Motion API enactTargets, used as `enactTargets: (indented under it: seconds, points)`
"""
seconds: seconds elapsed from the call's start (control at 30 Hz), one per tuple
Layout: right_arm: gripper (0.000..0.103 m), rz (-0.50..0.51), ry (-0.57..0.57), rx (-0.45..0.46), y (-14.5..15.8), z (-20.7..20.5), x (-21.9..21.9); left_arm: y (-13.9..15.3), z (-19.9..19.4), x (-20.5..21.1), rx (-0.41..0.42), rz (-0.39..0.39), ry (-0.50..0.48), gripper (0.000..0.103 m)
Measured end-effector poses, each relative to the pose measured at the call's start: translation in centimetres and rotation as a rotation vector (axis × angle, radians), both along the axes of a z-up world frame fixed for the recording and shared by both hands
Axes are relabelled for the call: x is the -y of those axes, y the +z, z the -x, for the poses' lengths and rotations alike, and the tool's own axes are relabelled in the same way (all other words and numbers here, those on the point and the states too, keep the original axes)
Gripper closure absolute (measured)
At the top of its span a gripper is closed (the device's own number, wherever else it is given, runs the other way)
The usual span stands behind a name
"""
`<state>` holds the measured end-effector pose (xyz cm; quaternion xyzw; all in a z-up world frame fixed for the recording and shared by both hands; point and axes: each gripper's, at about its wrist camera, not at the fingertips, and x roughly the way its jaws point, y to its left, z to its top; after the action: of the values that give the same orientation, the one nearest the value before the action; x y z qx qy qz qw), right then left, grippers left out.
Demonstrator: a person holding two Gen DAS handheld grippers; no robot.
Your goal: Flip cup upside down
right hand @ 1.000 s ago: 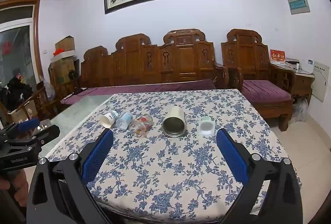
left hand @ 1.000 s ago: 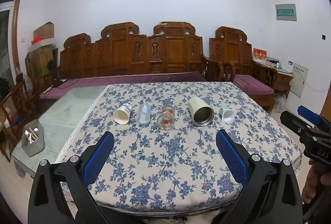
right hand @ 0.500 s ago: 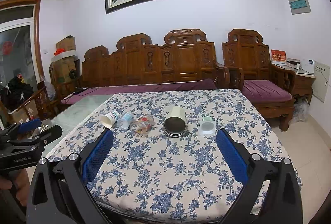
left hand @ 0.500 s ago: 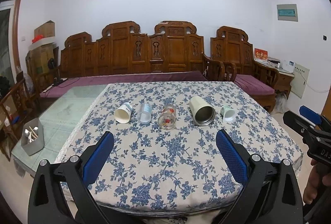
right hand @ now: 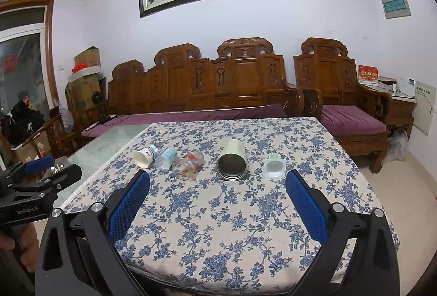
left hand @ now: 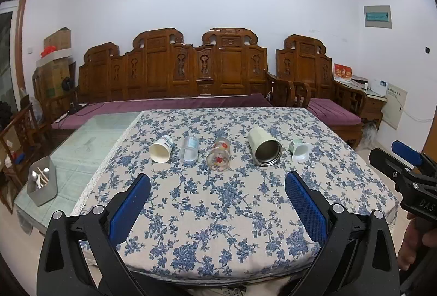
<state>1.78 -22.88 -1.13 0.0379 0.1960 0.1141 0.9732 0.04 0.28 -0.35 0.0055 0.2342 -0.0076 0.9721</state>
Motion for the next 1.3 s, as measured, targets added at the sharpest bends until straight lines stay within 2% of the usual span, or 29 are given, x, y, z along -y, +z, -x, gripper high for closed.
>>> enactTargets:
  seconds: [0.83, 1.3]
  points:
    - [0.003, -0.001, 0.001, 0.000, 0.0, -0.2, 0.3, 1.0, 0.4, 0.6, 0.015, 0.002, -0.010, 0.008]
    - [0.003, -0.007, -0.001, -0.012, -0.1, -0.3, -0.6, 0.6, 0.1, 0.4, 0.004, 0.008, -0.023, 0.008]
